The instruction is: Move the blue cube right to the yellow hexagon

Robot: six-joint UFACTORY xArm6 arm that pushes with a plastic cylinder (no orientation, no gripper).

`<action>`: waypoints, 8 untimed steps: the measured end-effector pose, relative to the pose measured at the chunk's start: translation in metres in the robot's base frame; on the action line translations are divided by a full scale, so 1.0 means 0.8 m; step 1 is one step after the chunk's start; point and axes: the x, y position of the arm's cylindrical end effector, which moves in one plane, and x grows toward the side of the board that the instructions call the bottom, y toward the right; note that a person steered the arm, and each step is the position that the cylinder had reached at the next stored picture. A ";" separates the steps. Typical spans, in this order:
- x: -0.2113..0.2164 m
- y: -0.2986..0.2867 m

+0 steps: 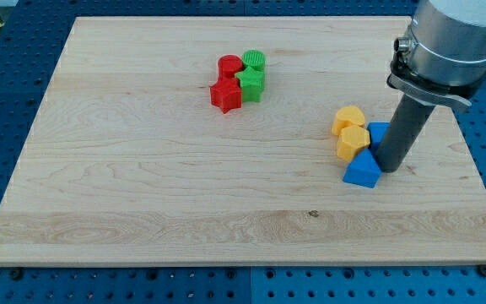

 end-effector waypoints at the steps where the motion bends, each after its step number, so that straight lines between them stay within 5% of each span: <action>1: -0.002 0.000; 8: 0.077 0.013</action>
